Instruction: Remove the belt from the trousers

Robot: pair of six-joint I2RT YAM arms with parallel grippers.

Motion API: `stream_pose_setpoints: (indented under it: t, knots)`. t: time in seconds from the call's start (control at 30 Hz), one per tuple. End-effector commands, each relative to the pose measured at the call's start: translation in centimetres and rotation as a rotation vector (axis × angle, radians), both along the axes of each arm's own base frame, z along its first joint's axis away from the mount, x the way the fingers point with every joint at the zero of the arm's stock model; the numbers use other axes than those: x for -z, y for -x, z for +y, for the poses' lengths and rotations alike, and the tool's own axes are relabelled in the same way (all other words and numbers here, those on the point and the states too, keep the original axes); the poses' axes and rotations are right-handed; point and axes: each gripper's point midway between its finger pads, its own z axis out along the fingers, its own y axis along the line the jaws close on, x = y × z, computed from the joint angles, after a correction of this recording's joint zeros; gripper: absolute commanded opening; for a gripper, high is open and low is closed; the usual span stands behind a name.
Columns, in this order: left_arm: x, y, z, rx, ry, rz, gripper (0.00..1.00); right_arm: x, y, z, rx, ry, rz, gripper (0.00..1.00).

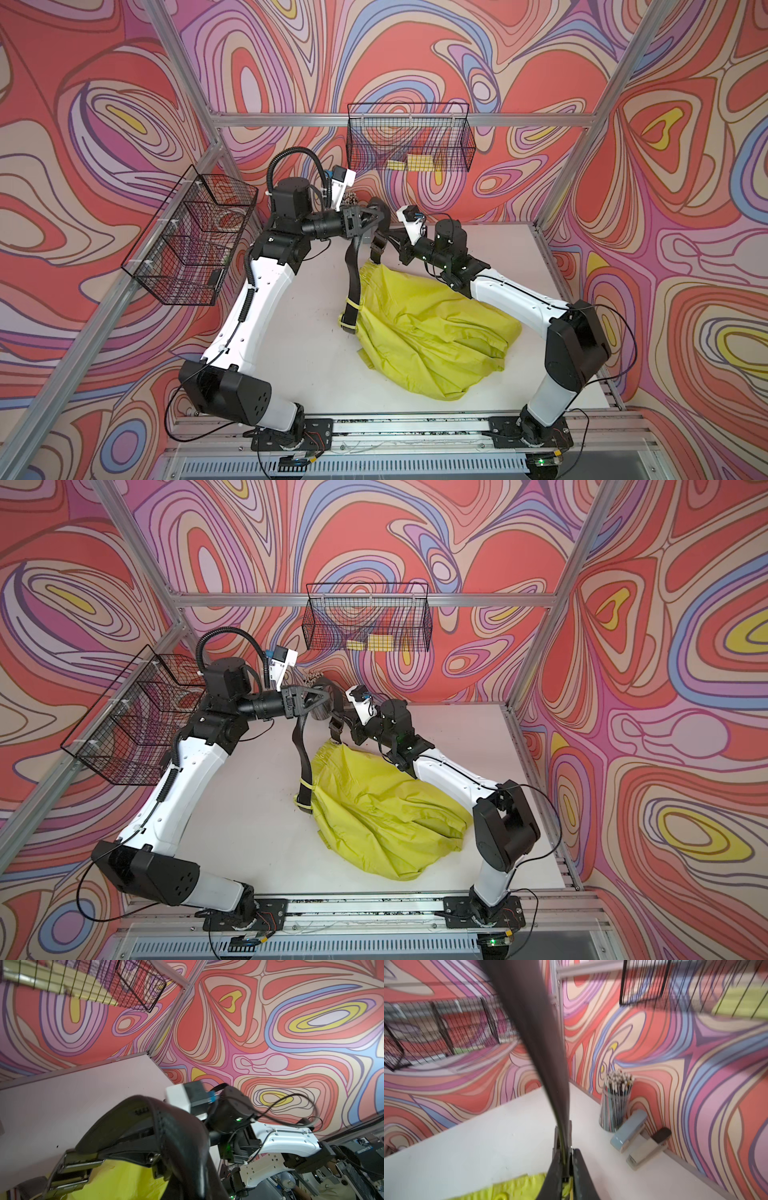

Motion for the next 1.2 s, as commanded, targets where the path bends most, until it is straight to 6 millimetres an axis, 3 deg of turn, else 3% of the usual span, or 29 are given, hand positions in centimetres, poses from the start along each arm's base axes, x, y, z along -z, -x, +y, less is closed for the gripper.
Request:
stream_pose_setpoints:
  t: [0.0,0.17,0.37,0.47,0.57,0.7,0.73,0.8,0.97,1.07,1.17]
  knots:
    - [-7.9,5.0,0.1,0.100,0.073,-0.314,0.00,10.0,-0.1,-1.9,0.060,0.168,0.246,0.10]
    - [-7.6,4.8,0.1,0.089,0.069,-0.308,0.00,10.3,0.1,-1.9,0.052,0.168,0.253,0.01]
    - [-4.4,3.2,0.8,-0.005,0.003,-0.259,0.00,8.2,0.3,-2.1,0.061,0.128,0.224,0.00]
    - [-1.4,1.9,1.5,-0.085,-0.056,-0.222,0.00,7.1,0.3,-2.5,0.087,0.113,0.214,0.00]
    - [2.6,0.1,2.8,-0.192,-0.139,-0.168,0.01,4.2,0.6,-3.2,0.113,0.087,0.182,0.00]
    - [9.1,-1.9,4.5,-0.303,-0.290,-0.080,0.11,2.0,1.2,-3.9,0.136,0.069,0.182,0.00]
    - [10.2,-2.4,4.8,-0.323,-0.317,-0.070,0.16,1.6,1.3,-4.1,0.139,0.068,0.185,0.00]
    - [12.4,-3.2,5.3,-0.355,-0.358,-0.059,0.45,1.0,1.7,-4.3,0.144,0.071,0.198,0.00]
    - [15.0,-4.1,5.5,-0.378,-0.399,-0.150,0.84,0.3,2.1,-4.6,0.162,0.092,0.230,0.00]
    - [15.6,-3.3,4.3,-0.347,-0.441,-0.282,0.92,0.4,2.2,-4.6,0.168,0.106,0.250,0.00]
    - [16.4,-1.7,1.8,-0.267,-0.508,-0.423,0.91,0.4,2.2,-4.6,0.174,0.110,0.265,0.00]
